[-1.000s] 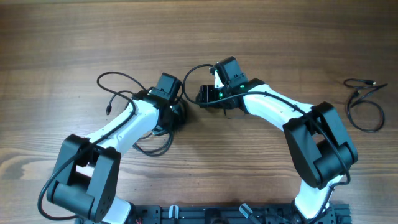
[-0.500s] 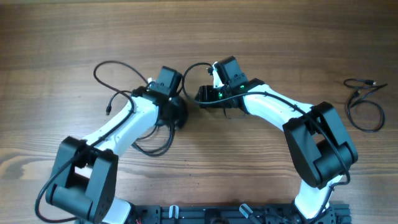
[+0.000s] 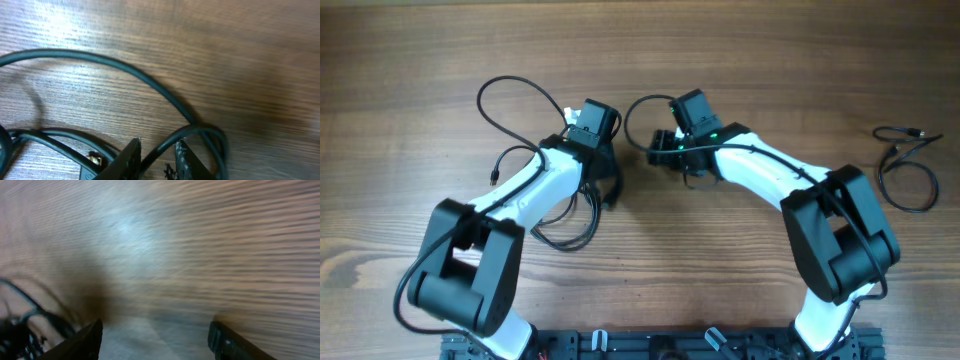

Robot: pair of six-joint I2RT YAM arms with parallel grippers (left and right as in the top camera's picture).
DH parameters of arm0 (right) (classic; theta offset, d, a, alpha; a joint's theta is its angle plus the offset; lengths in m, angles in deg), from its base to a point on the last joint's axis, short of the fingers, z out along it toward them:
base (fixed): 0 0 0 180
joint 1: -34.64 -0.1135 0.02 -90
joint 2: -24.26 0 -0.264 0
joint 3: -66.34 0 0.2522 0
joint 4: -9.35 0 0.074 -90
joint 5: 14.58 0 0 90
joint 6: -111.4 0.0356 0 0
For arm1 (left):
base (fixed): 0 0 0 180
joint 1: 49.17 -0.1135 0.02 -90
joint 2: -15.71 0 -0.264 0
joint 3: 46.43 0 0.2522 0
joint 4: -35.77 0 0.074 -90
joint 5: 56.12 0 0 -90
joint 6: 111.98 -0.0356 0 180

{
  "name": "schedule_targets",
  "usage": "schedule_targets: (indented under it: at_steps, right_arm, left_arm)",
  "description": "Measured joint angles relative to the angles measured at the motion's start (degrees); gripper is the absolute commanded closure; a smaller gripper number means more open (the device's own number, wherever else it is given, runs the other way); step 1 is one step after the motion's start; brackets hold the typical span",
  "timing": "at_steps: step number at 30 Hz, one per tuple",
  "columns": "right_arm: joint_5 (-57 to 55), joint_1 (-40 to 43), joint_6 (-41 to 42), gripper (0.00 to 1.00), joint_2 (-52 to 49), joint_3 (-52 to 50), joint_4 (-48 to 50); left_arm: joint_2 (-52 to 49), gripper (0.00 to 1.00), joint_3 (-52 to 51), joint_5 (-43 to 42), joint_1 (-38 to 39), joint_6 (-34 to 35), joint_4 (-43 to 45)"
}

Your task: Untangle cables

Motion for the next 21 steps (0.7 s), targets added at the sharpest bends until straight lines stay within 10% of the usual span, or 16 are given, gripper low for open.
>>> schedule_targets:
  at_steps: [7,11,21]
  right_arm:
    - [-1.1,5.5,2.3,0.15,0.2,0.2,0.2]
    - [-1.6,6.3,2.4,0.15,0.2,0.2,0.2]
    - [9.0,6.8,-7.8,0.14,0.0,0.1,0.3]
  left_arm:
    - [-2.0,0.69,0.0,0.6,0.0,-0.4,-0.2]
    - [-2.3,0.96,0.0,0.7,0.0,-1.0,0.1]
    - [1.4,0.96,0.0,-0.1,0.0,-1.7,-8.0]
